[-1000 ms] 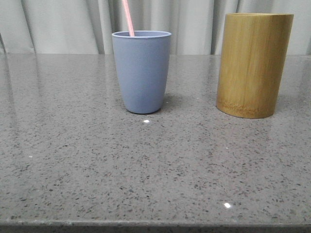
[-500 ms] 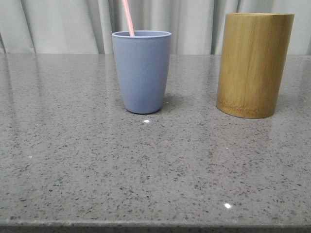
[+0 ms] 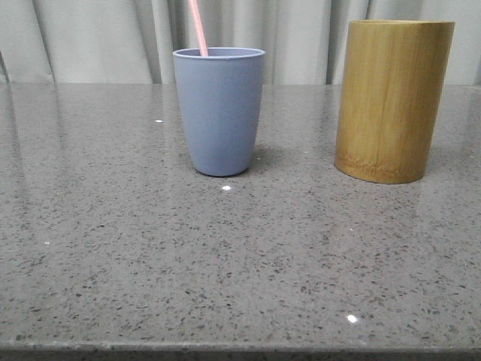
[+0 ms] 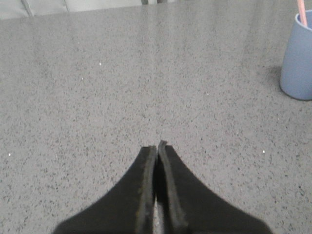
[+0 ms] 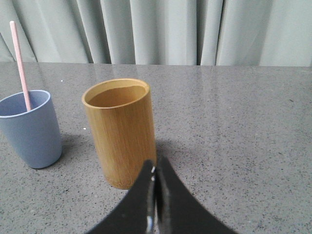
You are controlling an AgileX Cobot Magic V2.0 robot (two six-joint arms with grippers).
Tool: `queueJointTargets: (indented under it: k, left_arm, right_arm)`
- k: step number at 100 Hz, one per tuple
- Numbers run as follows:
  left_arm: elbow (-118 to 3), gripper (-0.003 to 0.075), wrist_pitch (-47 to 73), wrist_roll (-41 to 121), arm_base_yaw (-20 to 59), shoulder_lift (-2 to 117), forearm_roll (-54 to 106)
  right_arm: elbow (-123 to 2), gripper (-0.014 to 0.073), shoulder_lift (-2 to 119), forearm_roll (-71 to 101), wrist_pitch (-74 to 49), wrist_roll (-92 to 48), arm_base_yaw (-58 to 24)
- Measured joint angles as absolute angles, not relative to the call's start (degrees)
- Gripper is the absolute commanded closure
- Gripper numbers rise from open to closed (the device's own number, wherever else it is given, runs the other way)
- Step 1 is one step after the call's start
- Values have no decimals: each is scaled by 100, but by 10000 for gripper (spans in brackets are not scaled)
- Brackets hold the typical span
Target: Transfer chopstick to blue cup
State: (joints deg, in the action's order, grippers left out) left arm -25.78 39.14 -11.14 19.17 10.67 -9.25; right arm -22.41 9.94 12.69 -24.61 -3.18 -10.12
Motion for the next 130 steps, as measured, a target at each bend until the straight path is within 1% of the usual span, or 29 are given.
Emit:
queueJointTargets:
  k: [12, 52, 72, 86, 130]
  left_arm:
    - [-2309, 739, 3303, -1114, 1742, 989, -935]
    - [-1139, 739, 1783, -963, 541, 416, -713]
    - [-396, 739, 1098, -648, 322, 50, -392]
    - [18, 739, 984, -624, 322, -24, -254]
    - [18, 739, 955, -611, 322, -24, -156]
  right_arm:
    - [-2241, 694, 994, 1269, -2461, -318, -1012]
    - [-2241, 694, 985, 1269, -2461, -318, -1012]
    - [-2241, 699, 985, 1269, -2461, -318, -1012]
    - [-2241, 699, 985, 1269, -2461, -318, -1012]
    - [-2241, 699, 985, 1269, -2472, -318, -1012]
